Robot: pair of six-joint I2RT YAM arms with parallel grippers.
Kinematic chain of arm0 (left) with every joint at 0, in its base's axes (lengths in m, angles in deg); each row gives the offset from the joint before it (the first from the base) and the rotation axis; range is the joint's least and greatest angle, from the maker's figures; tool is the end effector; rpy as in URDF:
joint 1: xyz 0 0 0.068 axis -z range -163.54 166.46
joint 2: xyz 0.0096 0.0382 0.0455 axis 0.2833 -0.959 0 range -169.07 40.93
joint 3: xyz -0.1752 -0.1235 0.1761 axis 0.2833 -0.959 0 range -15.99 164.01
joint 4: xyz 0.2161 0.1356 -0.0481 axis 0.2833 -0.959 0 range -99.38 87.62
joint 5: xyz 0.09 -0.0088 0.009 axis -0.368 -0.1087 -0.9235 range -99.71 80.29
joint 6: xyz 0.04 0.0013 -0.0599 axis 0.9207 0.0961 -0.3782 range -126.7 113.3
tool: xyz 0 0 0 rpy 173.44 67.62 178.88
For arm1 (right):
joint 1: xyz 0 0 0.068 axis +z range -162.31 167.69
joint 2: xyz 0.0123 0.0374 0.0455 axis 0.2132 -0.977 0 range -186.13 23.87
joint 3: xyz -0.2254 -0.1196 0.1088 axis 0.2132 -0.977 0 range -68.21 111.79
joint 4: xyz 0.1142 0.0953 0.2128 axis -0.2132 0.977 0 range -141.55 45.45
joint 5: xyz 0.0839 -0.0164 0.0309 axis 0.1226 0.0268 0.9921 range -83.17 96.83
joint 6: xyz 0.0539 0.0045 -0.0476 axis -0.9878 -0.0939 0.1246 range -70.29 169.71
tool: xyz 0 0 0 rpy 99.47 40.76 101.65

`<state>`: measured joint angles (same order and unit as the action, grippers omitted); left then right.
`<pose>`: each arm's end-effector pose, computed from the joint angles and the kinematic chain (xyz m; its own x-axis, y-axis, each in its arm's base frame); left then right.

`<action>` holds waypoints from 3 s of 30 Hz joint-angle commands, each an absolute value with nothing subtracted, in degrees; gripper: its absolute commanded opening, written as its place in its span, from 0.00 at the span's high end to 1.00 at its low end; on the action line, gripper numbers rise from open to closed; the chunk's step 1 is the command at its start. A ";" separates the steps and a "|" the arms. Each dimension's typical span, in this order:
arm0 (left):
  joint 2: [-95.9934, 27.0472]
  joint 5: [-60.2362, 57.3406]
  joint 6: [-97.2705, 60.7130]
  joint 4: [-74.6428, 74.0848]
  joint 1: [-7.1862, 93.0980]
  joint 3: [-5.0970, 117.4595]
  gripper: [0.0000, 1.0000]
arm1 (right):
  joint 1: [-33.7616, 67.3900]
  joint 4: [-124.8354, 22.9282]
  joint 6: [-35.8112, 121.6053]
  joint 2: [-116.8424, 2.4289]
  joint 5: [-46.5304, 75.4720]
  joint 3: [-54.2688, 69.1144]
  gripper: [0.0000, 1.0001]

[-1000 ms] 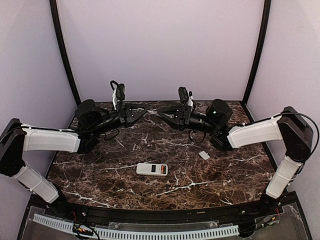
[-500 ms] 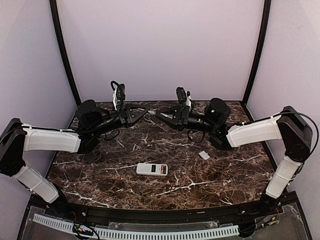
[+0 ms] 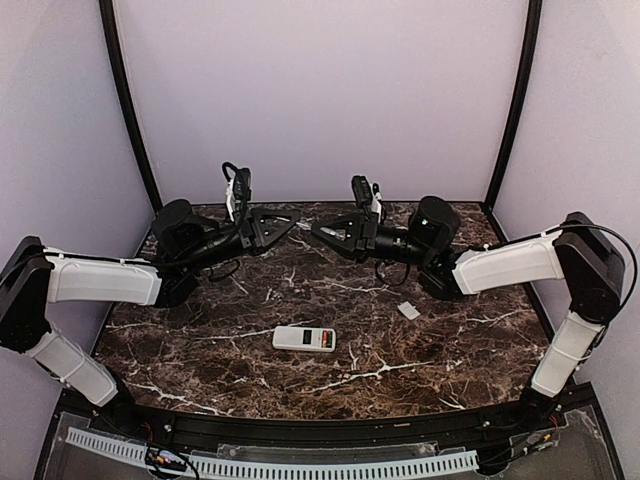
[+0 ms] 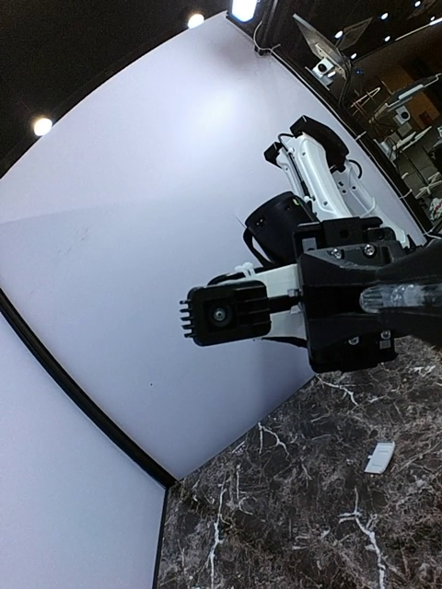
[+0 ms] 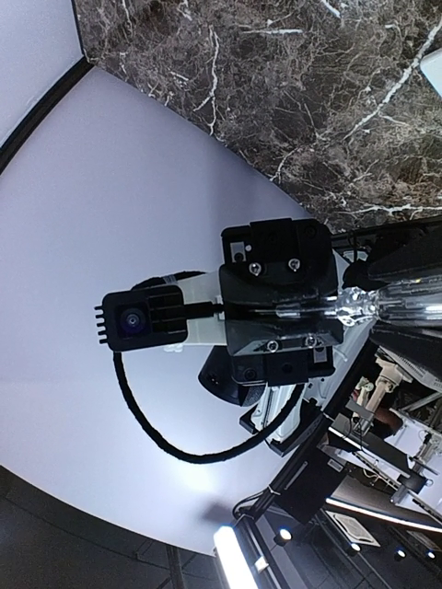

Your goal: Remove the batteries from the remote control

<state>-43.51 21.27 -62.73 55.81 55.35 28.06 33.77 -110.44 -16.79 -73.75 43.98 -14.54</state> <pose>0.2431 -0.2355 0.3074 -0.6299 -0.4054 -0.6625 0.7111 0.0419 -0.7018 0.2444 0.3056 0.2857 -0.8264 0.1955 -0.5281 -0.5543 -0.1175 0.8240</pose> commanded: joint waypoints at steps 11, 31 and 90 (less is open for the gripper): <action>-43.83 22.29 -60.65 54.49 55.60 26.37 1.00 | 34.18 -109.57 -14.79 -73.45 45.80 -13.85 1.00; -35.63 17.49 -50.86 41.77 55.61 20.68 0.29 | 34.12 -81.72 -1.64 -63.84 41.16 -17.15 1.00; -48.73 2.91 -32.63 -18.02 63.85 33.94 0.31 | 41.94 -11.91 26.97 -69.50 20.61 7.02 1.00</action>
<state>-48.19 5.71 -32.41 -14.07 63.28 32.83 40.57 -13.68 25.96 -67.76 23.21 4.78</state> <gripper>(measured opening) 0.691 0.112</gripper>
